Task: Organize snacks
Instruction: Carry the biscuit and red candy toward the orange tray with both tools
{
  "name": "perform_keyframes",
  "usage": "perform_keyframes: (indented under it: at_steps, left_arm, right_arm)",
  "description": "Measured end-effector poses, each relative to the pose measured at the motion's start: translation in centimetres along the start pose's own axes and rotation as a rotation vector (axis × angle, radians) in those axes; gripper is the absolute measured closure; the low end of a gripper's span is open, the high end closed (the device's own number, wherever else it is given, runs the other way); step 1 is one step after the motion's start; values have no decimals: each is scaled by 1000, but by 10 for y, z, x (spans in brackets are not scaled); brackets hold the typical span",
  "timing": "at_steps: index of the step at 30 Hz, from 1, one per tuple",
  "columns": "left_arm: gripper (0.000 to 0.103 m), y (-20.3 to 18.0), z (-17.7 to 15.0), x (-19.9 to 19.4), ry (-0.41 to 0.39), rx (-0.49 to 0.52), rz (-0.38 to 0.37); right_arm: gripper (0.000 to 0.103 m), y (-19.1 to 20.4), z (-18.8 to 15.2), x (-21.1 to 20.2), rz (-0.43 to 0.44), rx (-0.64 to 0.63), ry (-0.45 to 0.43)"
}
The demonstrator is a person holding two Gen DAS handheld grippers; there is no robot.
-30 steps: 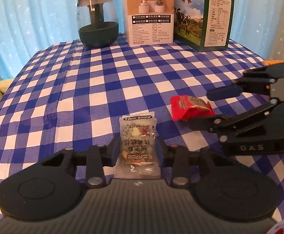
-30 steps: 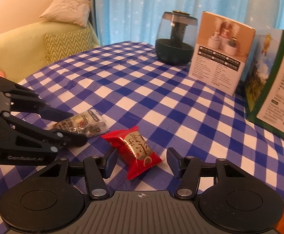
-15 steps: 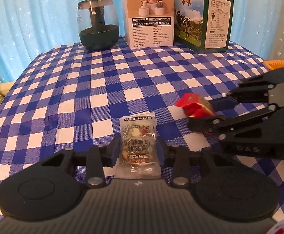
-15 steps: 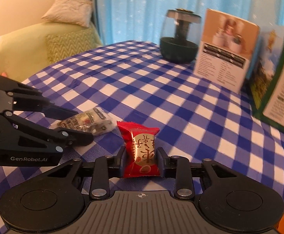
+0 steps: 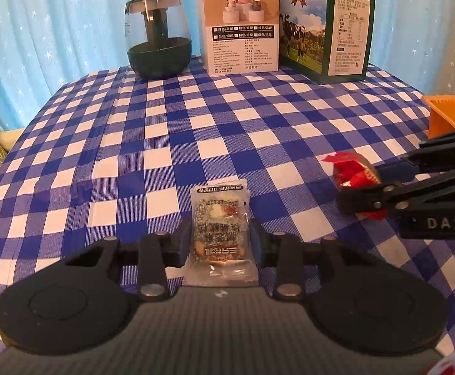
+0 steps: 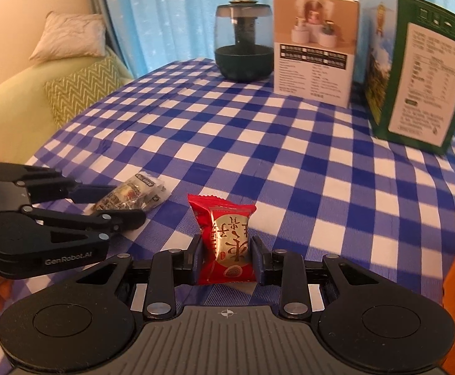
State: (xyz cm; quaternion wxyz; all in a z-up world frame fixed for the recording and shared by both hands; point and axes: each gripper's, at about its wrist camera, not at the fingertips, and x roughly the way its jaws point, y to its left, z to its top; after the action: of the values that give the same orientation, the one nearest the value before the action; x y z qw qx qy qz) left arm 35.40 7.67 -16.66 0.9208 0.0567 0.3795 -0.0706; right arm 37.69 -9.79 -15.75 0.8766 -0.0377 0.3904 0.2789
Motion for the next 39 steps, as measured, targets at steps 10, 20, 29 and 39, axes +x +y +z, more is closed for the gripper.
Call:
perform_keyframes:
  at_steps: [10, 20, 29, 39]
  left_arm:
    - [69, -27, -12, -36, 12, -11, -27]
    - [69, -68, -32, -100, -34, -58, -60]
    - [69, -96, -51, -175, -54, -96, -70]
    - [69, -120, -67, -245, -78, -103, -66]
  right_arm:
    - [71, 10, -17, -37, -52, 28, 7]
    - [71, 27, -66, -110, -125, 109, 9]
    - [71, 53, -103, -183, -146, 178, -15]
    - [71, 73, -121, -246, -173, 200, -58]
